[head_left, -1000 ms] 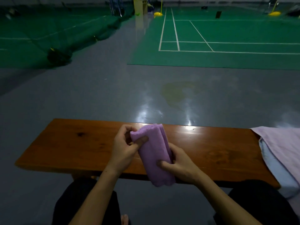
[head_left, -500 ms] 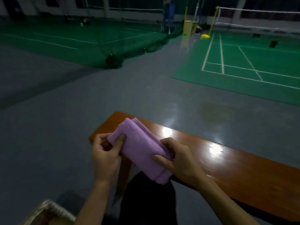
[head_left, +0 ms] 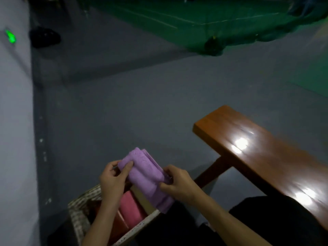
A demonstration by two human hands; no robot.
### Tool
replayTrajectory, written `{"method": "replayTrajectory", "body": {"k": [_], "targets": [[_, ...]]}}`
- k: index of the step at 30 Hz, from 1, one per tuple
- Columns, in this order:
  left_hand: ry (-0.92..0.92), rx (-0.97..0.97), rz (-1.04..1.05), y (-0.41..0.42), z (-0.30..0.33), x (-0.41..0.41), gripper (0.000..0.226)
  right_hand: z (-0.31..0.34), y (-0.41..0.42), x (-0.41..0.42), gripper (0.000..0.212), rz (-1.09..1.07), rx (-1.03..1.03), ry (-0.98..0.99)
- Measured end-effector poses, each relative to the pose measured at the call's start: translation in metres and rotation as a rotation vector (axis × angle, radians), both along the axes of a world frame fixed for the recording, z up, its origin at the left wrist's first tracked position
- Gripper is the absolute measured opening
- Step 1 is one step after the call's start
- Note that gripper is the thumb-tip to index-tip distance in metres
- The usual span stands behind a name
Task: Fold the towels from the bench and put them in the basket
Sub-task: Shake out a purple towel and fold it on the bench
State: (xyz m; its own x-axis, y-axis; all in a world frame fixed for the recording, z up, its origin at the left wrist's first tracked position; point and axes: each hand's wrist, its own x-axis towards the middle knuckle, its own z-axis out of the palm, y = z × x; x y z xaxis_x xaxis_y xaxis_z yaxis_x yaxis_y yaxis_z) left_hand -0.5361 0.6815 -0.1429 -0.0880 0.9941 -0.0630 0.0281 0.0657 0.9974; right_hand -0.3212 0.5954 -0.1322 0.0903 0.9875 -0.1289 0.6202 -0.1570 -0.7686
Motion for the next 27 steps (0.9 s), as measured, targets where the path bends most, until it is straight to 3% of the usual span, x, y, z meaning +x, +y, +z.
{"method": "replayTrajectory", "body": {"k": [6,12,16,20,22,24,27], "targets": [[0.119,-0.208,0.05,0.011,-0.087,-0.08,0.005,-0.095,0.031,-0.063,0.02,0.073,-0.255,0.107],[0.079,-0.403,0.094,0.021,-0.171,-0.102,0.044,-0.174,0.053,-0.102,0.038,0.018,-0.425,0.071],[0.115,-0.404,0.125,0.043,-0.222,-0.095,0.048,-0.219,0.067,-0.123,0.017,-0.057,-0.495,0.107],[0.307,-0.452,0.122,0.05,-0.285,-0.095,0.046,-0.265,0.079,-0.133,0.028,-0.098,-0.582,0.121],[0.433,-0.443,0.083,0.042,-0.303,-0.089,0.061,-0.282,0.082,-0.134,0.028,-0.075,-0.627,0.088],[0.589,-0.386,-0.051,0.032,-0.317,-0.081,0.078,-0.296,0.085,-0.128,0.031,-0.041,-0.66,0.034],[0.847,-0.35,-0.247,0.025,-0.329,-0.079,0.076,-0.307,0.088,-0.118,0.041,0.002,-0.664,-0.013]]}}
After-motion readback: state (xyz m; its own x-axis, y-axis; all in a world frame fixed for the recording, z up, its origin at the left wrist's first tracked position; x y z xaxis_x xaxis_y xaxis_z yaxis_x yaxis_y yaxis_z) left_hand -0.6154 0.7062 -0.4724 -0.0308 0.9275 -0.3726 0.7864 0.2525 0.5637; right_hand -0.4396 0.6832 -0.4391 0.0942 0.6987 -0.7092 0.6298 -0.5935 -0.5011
